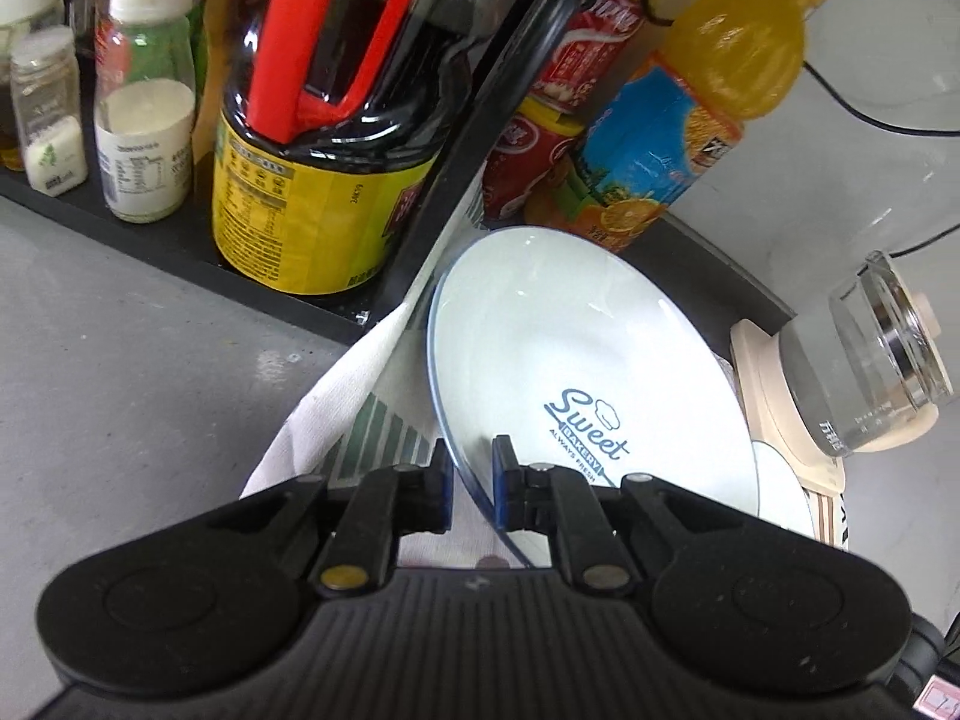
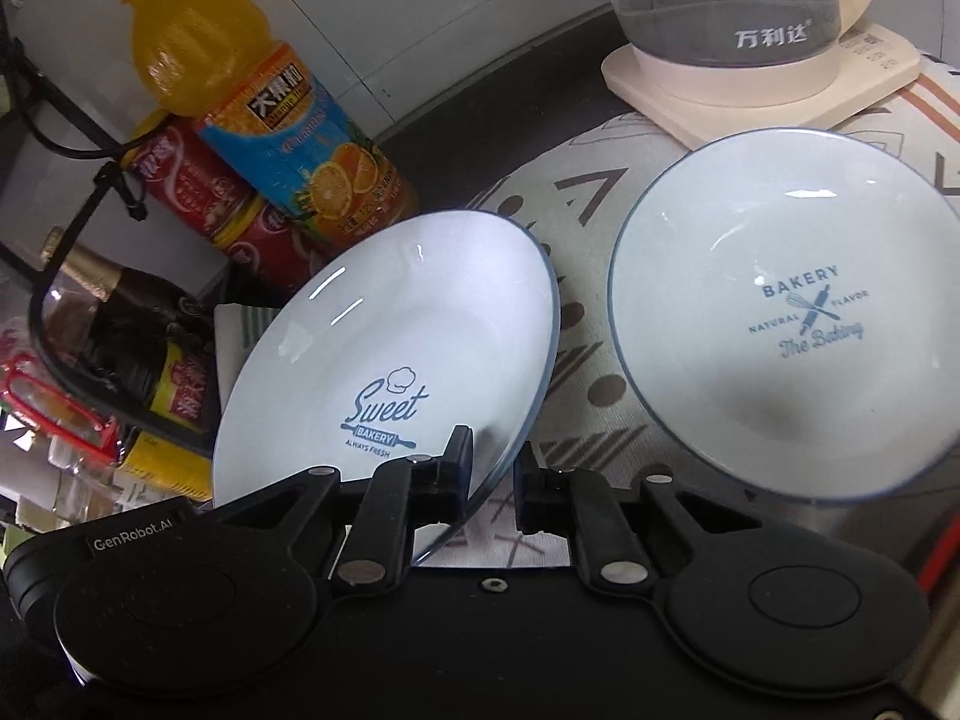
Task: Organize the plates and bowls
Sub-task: 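Lift the 'Sweet' plate and lower it onto the flower-pattern plate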
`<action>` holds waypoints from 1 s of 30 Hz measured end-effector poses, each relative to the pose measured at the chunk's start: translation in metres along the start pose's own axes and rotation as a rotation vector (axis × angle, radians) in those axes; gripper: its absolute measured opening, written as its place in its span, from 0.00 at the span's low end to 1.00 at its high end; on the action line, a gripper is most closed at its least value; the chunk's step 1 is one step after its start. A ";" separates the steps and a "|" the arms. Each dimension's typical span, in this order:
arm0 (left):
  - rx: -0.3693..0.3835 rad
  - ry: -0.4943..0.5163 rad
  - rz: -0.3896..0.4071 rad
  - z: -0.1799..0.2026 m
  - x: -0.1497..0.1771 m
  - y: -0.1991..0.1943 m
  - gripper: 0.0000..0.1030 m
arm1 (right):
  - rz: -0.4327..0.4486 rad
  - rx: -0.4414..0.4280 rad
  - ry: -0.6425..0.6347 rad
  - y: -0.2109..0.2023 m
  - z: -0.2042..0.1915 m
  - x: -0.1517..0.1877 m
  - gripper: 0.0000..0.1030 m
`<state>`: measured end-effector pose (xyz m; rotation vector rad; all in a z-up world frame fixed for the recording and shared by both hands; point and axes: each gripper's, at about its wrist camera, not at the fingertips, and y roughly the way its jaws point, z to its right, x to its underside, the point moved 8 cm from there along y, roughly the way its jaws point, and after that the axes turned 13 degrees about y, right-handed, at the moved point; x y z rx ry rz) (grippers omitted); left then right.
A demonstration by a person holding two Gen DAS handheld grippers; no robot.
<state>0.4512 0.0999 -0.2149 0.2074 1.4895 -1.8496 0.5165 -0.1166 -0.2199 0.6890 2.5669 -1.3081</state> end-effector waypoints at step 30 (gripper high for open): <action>-0.027 -0.023 0.031 -0.005 0.093 -0.094 0.11 | 0.006 -0.038 -0.207 -0.089 0.019 0.075 0.15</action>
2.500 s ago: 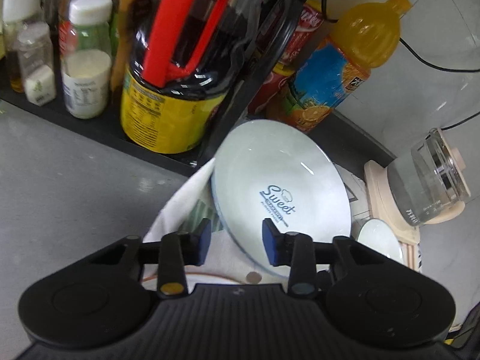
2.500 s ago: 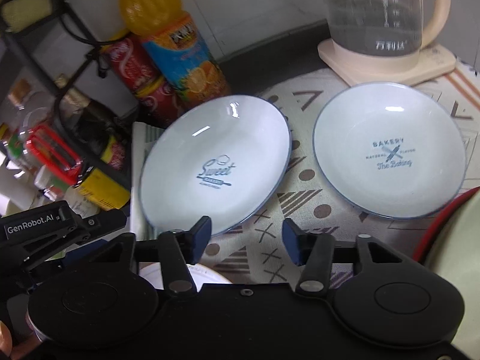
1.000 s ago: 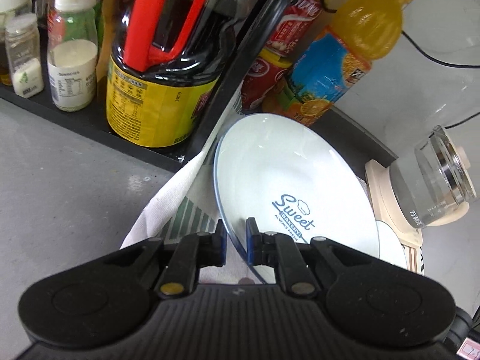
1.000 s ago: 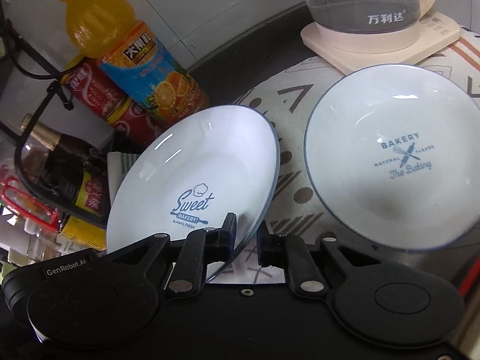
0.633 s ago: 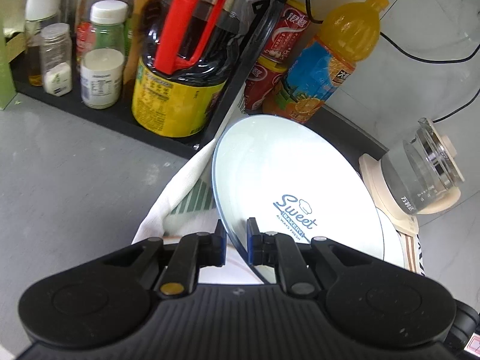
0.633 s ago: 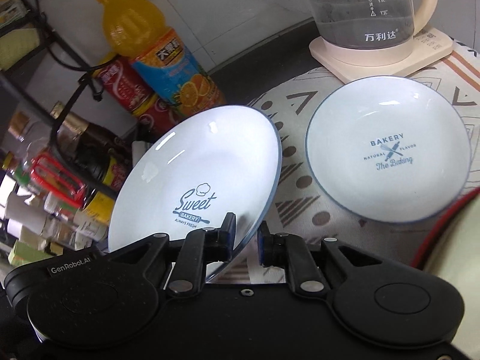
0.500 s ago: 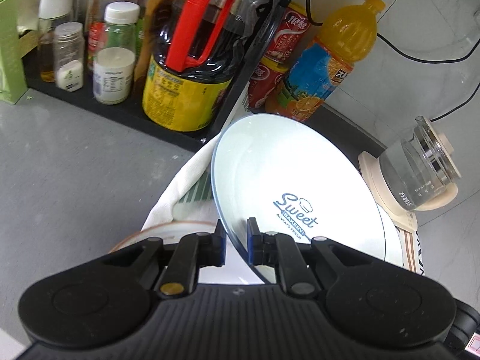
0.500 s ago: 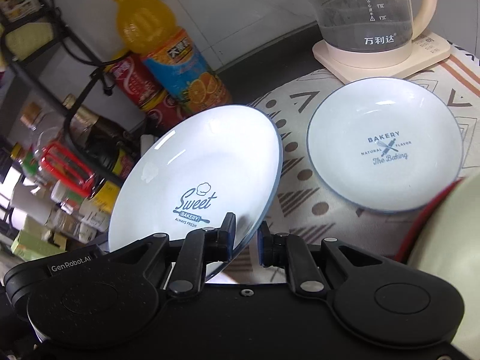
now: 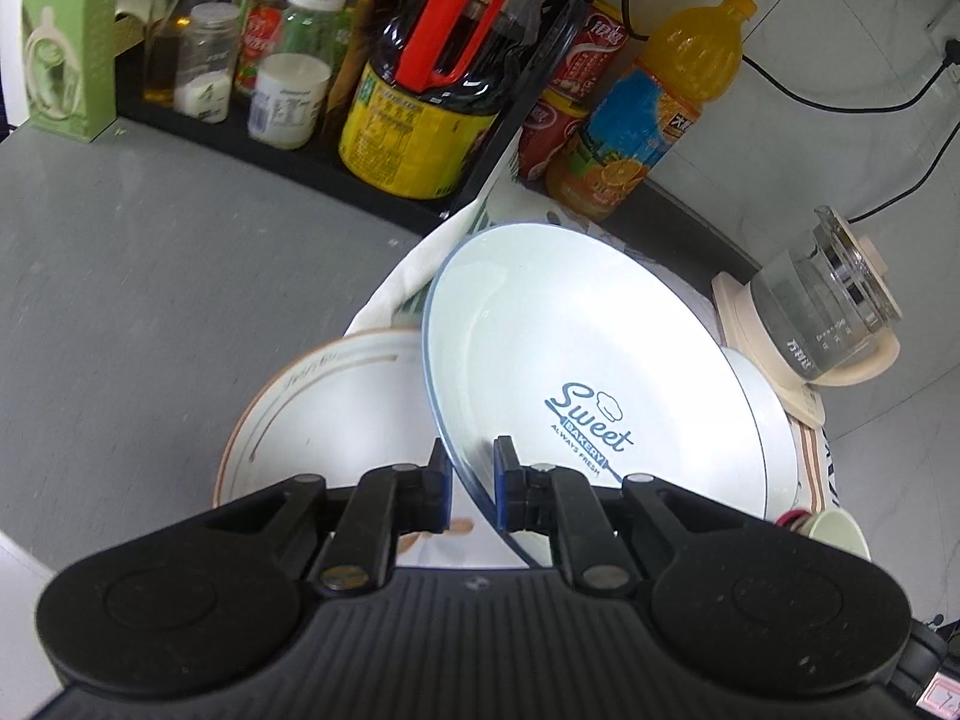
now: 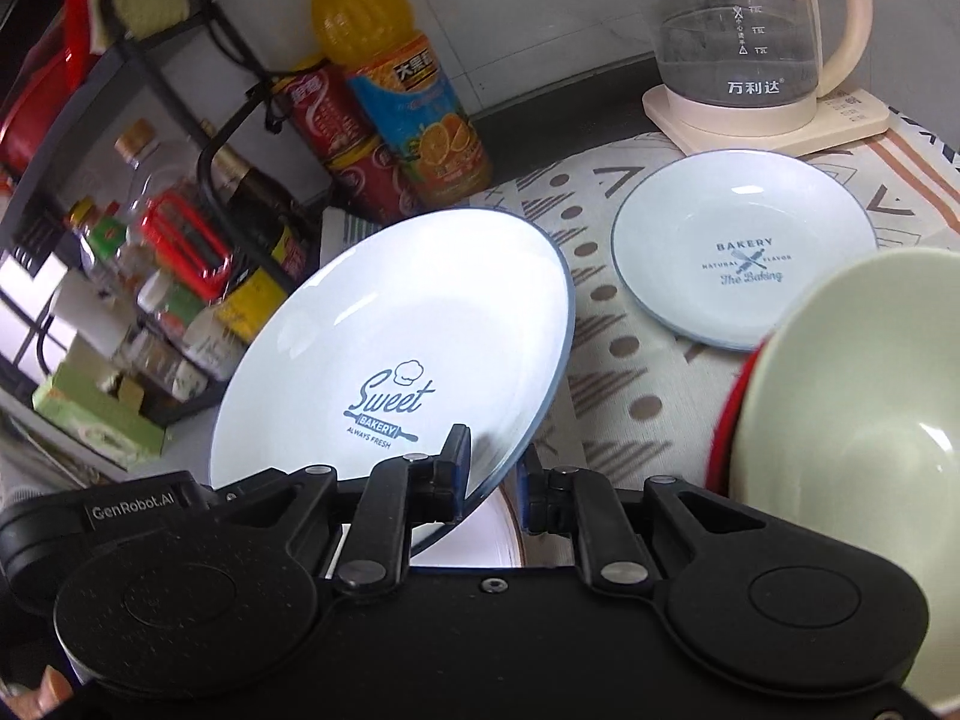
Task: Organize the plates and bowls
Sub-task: 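Lift the 'Sweet' plate and lower it onto the flower-pattern plate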
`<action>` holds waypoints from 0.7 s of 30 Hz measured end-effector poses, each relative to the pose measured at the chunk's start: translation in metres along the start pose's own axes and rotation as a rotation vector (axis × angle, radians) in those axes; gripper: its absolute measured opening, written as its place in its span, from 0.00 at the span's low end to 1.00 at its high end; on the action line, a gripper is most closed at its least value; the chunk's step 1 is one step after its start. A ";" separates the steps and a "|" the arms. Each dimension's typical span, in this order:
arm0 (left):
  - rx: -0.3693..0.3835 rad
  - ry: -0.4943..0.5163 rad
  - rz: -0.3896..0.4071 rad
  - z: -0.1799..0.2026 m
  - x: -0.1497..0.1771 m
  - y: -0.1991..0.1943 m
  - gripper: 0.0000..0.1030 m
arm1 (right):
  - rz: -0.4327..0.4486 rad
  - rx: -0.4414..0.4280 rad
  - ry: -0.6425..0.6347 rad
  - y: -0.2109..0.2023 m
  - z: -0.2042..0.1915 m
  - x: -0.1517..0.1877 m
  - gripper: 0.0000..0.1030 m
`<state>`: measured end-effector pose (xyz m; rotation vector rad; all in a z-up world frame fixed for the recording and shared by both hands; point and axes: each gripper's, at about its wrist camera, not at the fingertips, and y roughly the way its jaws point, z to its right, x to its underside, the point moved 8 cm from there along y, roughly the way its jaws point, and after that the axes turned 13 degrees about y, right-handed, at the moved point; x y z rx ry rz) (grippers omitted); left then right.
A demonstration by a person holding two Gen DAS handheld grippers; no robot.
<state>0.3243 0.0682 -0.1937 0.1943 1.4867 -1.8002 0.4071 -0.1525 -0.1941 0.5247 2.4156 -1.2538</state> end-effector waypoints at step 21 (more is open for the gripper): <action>-0.003 -0.022 -0.063 -0.016 0.052 -0.020 0.14 | -0.004 0.052 -0.096 -0.021 0.008 0.042 0.15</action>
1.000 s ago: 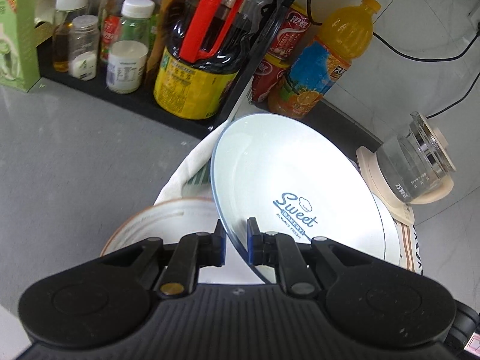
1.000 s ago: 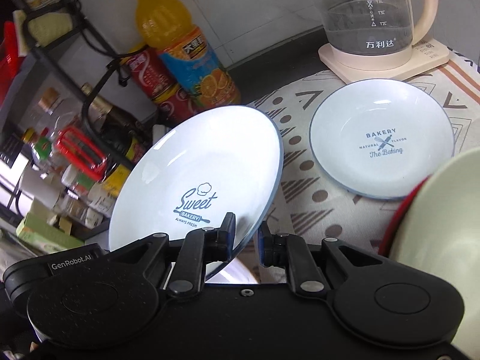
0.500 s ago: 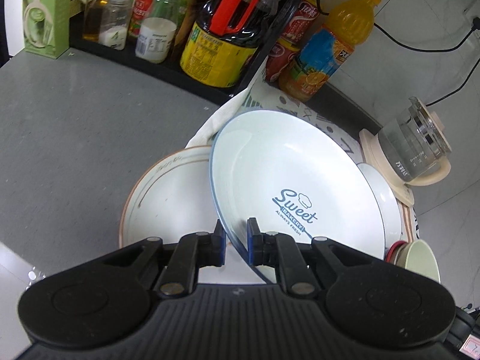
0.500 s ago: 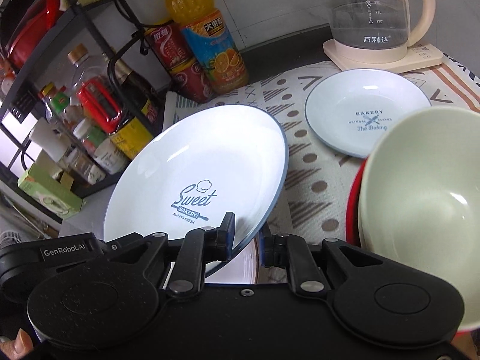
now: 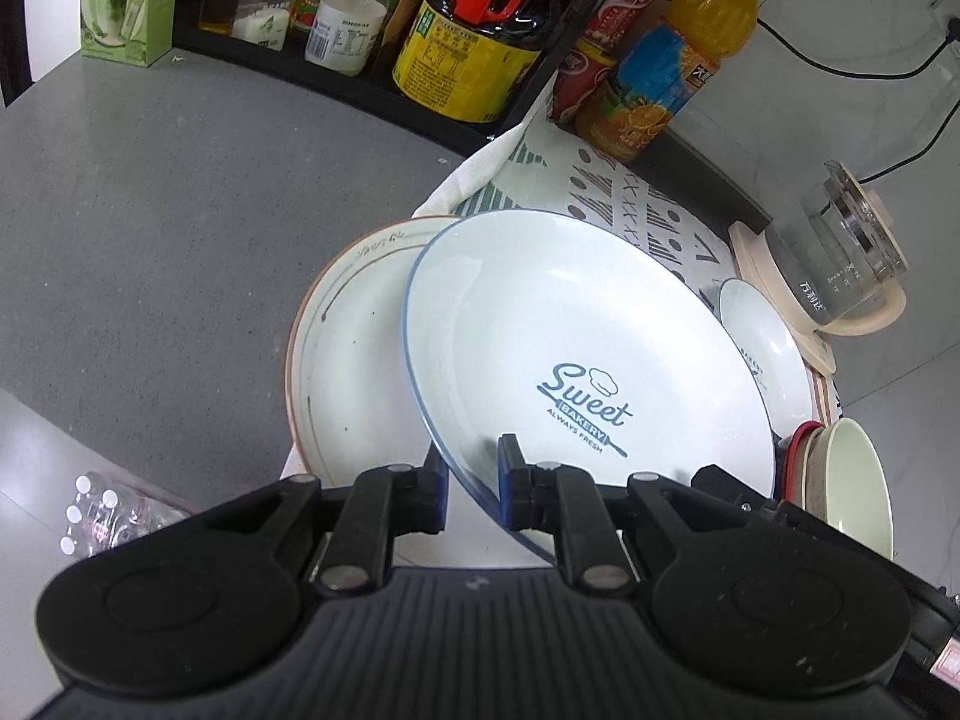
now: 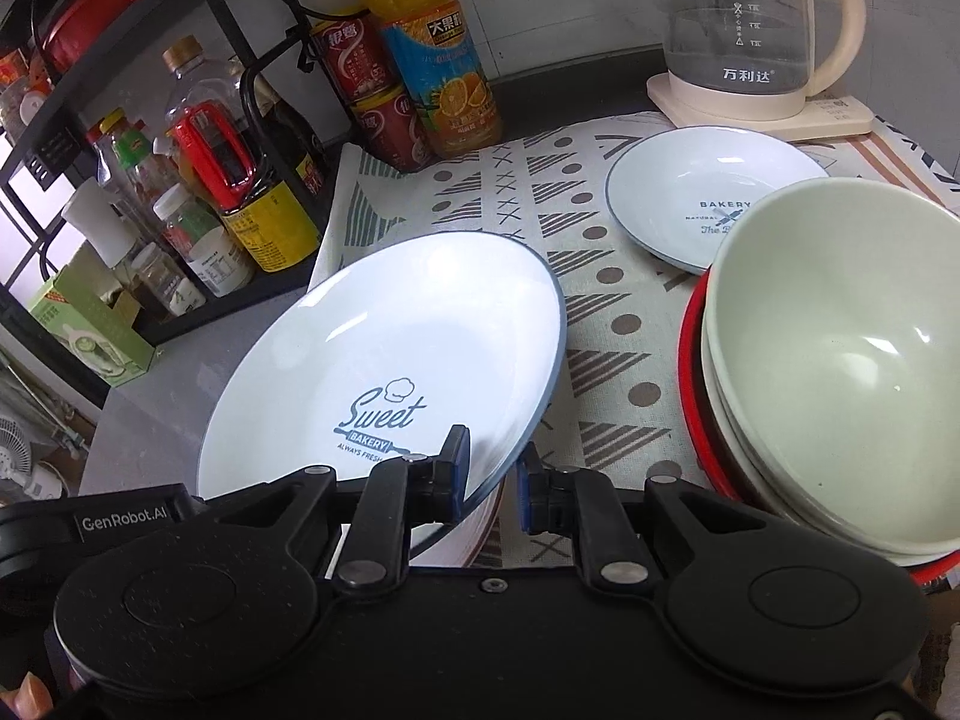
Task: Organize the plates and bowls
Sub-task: 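Lift the 'Sweet' plate and lower it onto the flower-pattern plate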
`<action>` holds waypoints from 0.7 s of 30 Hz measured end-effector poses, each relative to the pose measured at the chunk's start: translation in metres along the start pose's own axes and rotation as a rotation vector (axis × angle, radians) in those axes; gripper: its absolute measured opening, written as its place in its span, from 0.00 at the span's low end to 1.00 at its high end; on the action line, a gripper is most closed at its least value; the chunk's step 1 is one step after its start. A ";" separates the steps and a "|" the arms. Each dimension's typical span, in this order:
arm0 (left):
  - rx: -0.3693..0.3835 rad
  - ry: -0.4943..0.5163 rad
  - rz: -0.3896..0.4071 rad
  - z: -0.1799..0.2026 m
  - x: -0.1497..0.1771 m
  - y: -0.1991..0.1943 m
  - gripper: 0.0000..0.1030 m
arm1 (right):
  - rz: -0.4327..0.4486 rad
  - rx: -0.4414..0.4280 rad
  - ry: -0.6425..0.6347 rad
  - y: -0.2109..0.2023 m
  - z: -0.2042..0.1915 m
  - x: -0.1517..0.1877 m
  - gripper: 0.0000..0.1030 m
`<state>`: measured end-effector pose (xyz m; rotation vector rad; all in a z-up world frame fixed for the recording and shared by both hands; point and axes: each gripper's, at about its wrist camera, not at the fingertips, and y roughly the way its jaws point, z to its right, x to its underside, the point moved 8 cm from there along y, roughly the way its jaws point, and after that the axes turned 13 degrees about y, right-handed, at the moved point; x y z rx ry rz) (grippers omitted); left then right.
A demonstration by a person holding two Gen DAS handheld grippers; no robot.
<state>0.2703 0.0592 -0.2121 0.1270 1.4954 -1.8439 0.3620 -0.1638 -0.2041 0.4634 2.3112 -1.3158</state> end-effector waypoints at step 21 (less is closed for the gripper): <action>-0.036 -0.053 -0.042 -0.011 0.018 0.005 0.16 | -0.015 -0.013 -0.043 0.004 -0.002 0.010 0.15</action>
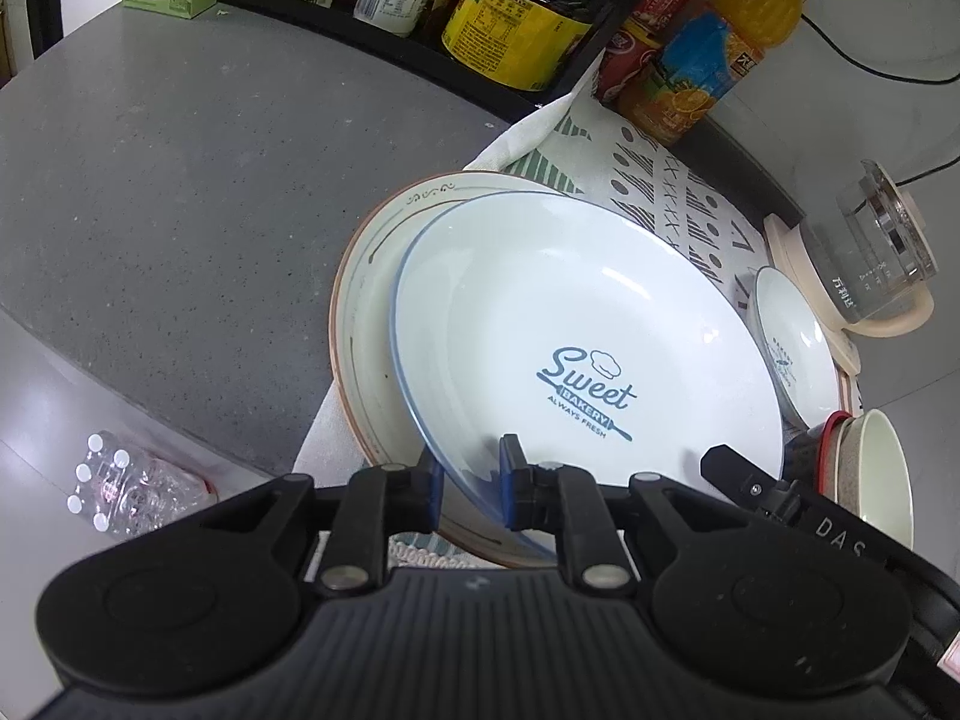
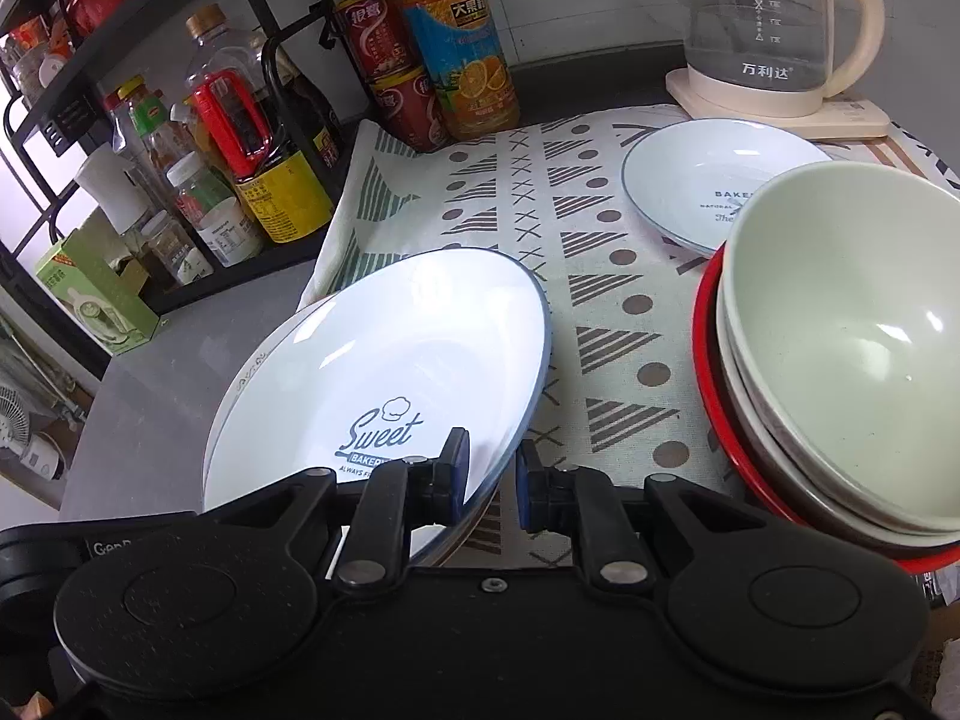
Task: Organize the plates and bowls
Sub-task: 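Lift the 'Sweet' plate and lower it onto the flower-pattern plate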
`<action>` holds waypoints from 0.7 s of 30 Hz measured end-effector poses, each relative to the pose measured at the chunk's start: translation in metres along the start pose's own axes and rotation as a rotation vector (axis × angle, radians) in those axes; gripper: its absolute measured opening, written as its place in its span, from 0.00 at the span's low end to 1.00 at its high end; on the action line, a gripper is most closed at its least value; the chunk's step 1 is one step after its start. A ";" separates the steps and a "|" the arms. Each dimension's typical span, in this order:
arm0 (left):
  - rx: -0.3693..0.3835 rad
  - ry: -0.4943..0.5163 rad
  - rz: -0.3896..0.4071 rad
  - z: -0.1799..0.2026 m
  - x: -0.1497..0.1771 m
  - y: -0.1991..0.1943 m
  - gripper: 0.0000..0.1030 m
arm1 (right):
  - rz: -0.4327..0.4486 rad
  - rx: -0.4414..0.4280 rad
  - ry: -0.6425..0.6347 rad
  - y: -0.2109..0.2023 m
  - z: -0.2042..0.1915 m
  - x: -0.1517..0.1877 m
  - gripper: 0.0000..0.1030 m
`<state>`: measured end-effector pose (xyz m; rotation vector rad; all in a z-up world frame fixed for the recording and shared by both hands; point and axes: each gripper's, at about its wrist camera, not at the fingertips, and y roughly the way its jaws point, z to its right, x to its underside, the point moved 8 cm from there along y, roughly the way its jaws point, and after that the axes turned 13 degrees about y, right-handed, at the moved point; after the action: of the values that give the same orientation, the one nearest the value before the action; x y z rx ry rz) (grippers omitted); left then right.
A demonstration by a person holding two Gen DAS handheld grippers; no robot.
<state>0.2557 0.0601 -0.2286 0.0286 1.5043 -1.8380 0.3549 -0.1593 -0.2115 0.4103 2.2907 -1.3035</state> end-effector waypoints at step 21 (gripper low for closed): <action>-0.040 0.012 -0.050 -0.012 -0.014 -0.017 0.29 | -0.032 0.052 0.000 0.008 -0.005 0.000 0.11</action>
<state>0.2510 0.0780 -0.2120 -0.0172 1.5626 -1.8503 0.3576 -0.1511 -0.2155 0.3923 2.2758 -1.3809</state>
